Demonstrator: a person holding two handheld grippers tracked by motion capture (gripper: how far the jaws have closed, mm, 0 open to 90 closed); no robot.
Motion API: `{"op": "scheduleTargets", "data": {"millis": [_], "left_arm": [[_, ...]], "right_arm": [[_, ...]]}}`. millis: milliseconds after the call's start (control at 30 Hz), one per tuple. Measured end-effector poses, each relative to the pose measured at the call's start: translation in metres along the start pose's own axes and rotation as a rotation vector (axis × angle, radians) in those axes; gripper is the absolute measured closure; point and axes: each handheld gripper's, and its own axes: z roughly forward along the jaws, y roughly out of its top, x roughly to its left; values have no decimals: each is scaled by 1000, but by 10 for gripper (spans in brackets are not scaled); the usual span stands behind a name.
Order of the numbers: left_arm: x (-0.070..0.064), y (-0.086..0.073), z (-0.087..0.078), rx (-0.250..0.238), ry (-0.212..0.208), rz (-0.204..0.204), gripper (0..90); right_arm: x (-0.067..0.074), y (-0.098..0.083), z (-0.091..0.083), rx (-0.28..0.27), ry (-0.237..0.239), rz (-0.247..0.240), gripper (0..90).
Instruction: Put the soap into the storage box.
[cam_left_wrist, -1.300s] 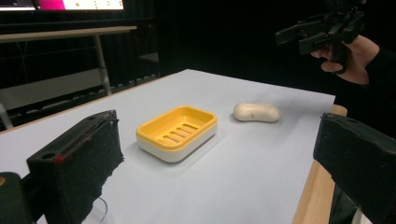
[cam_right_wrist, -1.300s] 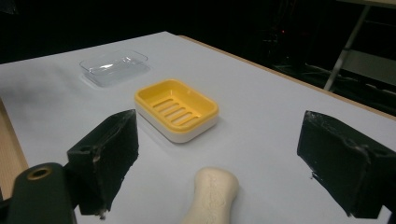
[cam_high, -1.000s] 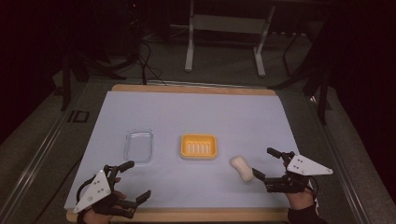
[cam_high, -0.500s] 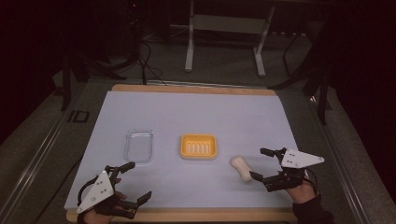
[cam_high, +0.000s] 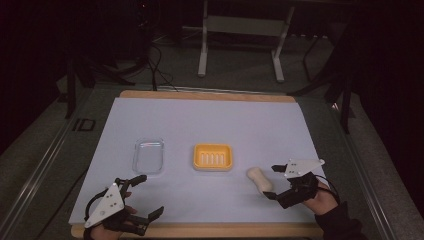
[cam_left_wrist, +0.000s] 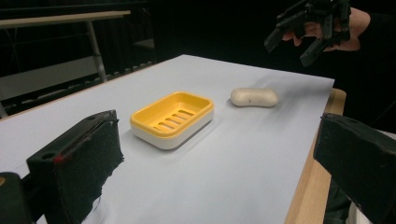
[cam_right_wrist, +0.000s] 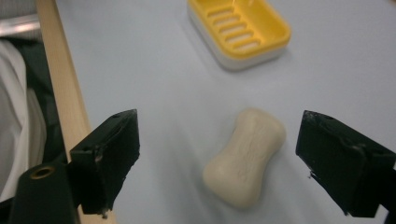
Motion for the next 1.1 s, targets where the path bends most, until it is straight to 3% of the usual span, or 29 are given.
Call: {"op": "scheduleTargets", "data": {"millis": [100,267,433,633,667,833,1100], "left_arm": [[0,0,0,5,-1,2,11],[-1,0,0,9,-6,2,11],[-1,0,0,9,-7,2,11],[-1,0,1,11,-10,2,11],[-1,0,1,11,-10,2,11],[-1,0,1,14,-11,2,11],[-2,0,2,18,-14,0,11]], "right_arm": [[1,3,1,59,-1,-8,116],[1,5,1,84,11,-2,114],[2,5,4,153,5,17,113],[2,4,8,240,-19,64,113],[2,4,8,240,-19,64,113],[3,4,13,345,-19,91,112],[3,6,16,446,1,138,114]]}}
